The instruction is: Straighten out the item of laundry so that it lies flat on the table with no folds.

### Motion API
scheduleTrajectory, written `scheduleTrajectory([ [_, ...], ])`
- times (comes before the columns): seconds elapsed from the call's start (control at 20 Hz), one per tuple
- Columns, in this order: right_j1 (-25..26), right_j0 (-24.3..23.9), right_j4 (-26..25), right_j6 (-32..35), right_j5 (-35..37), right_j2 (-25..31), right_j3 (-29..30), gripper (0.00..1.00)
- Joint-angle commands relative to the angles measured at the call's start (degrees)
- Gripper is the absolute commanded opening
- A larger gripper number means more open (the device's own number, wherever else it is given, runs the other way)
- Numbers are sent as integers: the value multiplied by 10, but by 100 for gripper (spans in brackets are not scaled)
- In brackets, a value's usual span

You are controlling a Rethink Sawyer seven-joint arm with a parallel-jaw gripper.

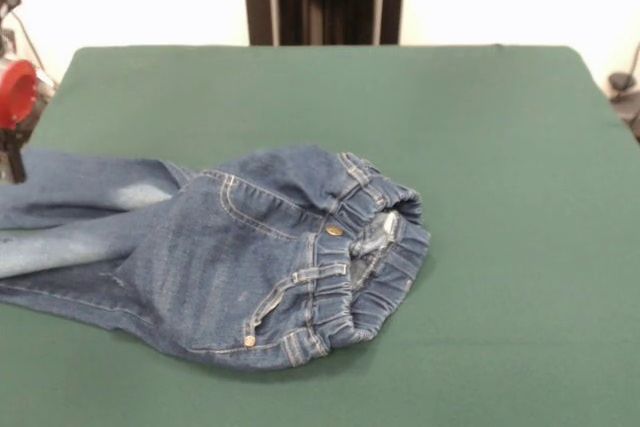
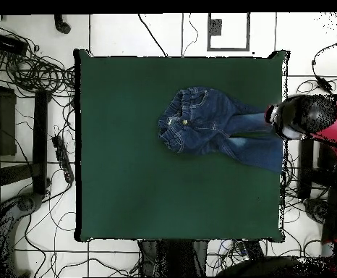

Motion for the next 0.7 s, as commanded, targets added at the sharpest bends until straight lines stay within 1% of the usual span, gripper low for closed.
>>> scheduleTrajectory([
  [0.05,-1,51,54,187,-36,-10,121,100],
  [0.35,-17,84,90,227,-51,-32,144,100],
  [0.7,-21,116,137,283,-113,-43,182,100],
])
